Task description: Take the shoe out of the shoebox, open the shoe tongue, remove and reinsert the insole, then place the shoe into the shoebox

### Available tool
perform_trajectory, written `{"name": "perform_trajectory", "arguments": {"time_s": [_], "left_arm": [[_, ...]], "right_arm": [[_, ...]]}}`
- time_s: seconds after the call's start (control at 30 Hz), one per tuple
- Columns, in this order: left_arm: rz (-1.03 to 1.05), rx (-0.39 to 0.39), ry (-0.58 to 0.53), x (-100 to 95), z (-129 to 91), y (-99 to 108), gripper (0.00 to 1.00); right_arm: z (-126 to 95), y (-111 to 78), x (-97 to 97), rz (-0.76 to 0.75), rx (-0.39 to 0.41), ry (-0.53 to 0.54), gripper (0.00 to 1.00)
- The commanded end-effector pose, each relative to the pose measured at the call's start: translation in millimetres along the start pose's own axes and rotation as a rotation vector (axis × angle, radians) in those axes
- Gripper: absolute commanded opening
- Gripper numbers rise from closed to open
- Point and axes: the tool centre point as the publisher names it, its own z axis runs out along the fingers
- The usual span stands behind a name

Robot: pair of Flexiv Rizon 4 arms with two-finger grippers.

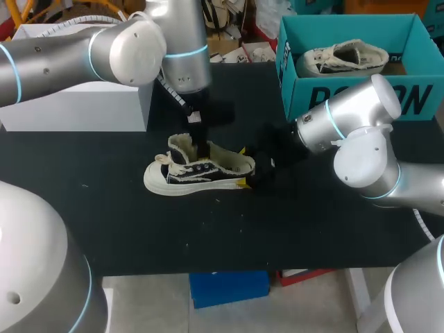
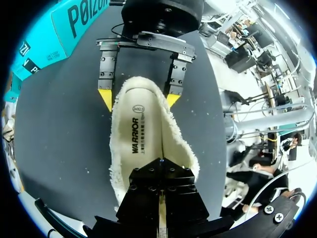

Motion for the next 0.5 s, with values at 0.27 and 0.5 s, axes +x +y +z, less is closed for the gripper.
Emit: {"name": "perform_trajectory", "arguments": {"time_s": [0.27,0.5], "left_arm": [[-0.006,-0.016,0.017,-2.3,18,-4,0.0],[-0.022,-0.039,0.015,-2.9,30,-5,0.0]], "right_arm": [[0,0.7,0.2,0.002,0.003,-0.001,0.0],[0,0.7,0.2,0.002,0.003,-0.001,0.0]]}}
